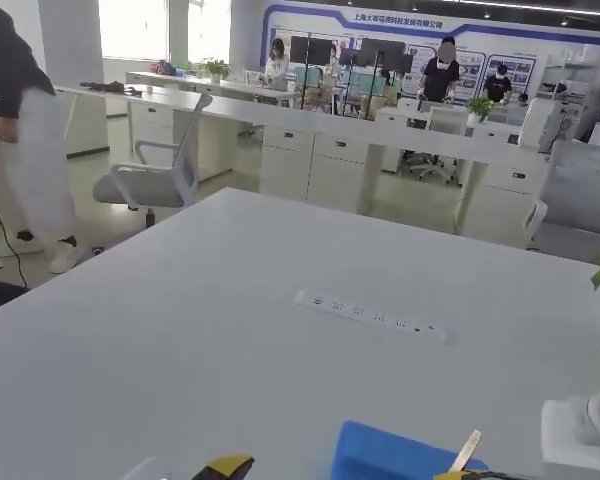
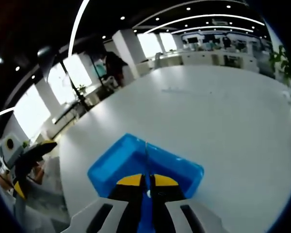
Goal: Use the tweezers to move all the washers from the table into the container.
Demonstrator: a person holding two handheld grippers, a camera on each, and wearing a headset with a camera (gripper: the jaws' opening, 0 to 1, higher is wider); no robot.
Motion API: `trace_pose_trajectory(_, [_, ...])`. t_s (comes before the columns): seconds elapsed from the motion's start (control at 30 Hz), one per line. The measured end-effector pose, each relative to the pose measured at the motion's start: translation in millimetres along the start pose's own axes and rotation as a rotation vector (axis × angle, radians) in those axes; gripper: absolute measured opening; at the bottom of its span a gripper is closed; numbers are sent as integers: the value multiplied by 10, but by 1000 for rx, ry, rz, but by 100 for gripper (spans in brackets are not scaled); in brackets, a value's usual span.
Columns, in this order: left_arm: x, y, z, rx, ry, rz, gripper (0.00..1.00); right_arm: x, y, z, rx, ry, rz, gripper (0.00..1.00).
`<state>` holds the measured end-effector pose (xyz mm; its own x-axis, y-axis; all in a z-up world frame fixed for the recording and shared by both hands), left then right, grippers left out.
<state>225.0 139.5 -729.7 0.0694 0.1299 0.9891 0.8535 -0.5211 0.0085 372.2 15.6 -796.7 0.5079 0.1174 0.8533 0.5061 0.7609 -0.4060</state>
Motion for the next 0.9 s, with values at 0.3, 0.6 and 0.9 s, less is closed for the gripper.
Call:
trace_pose_trajectory(0.3, [-2,3,-4,-2,-1,1,95,-53,8,7,2,-59,21,3])
trace_pose_trajectory(0.6, [-4,5,-16,-8,0,1,95,-59,-20,27,12,-116,-4,4])
trace_pose_trajectory(0.9, [-14,1,-22,-11,3,8,95,79,-236,168,1,-86,-97,4])
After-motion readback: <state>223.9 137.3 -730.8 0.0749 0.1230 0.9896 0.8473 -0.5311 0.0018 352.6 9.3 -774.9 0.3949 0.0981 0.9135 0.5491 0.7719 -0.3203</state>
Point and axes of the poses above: the centre of the closed fingertips' face, and the gripper's own axes: y roughly forward along the fingers, z roughly to its left, x roughly out of its top, the point moved 2 cm from there along -y, roughly backward along the fingers, and after that the axes turned 14 degrees about -z, right-handed, at the moved point
